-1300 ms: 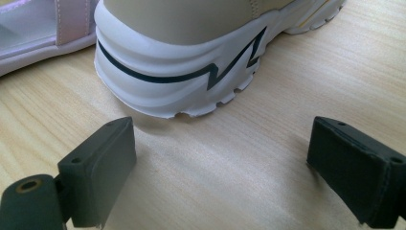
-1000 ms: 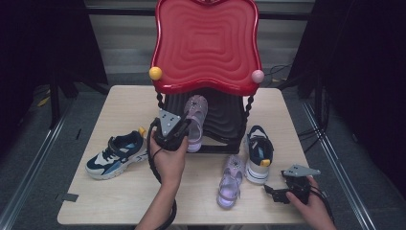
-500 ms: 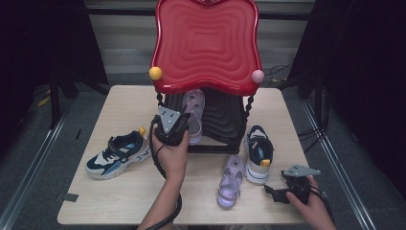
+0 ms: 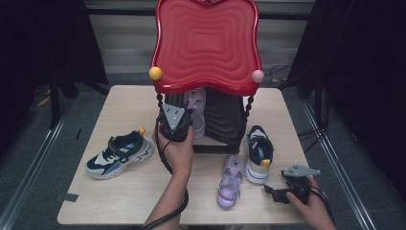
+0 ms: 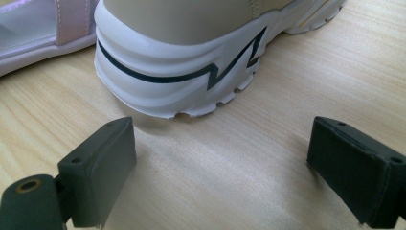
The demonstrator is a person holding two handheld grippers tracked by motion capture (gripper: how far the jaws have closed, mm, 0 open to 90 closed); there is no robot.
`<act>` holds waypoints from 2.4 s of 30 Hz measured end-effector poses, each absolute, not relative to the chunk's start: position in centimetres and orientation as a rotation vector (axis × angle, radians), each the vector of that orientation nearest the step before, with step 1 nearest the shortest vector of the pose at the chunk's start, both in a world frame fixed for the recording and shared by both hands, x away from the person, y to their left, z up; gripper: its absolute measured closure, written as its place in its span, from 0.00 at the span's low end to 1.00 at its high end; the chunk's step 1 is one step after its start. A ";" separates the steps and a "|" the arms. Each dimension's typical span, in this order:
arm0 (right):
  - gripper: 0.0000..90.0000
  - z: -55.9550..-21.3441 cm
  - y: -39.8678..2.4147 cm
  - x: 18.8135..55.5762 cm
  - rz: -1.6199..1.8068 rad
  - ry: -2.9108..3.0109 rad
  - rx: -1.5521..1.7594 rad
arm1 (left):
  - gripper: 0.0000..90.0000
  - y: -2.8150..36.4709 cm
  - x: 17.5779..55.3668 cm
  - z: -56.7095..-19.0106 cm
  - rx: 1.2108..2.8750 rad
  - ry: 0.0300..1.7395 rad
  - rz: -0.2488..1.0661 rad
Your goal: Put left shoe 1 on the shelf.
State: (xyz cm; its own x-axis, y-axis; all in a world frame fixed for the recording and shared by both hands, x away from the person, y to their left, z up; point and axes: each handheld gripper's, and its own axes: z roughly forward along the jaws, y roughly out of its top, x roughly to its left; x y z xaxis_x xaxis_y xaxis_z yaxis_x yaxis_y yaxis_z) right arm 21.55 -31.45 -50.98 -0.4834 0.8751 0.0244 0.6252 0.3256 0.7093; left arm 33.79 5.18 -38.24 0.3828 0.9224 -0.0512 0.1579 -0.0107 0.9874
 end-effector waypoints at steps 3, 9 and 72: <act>0.10 -51.0 -31.5 21.6 0.948 2.233 1.331 | 0.93 5.0 34.1 -38.2 1.447 1.031 0.821; 0.10 -51.0 -31.4 21.5 0.948 2.233 1.334 | 0.93 4.9 34.7 -38.0 1.417 1.045 0.840; 0.10 -51.0 -31.5 21.6 0.948 2.233 1.331 | 0.83 3.4 38.1 -40.8 1.475 1.000 0.963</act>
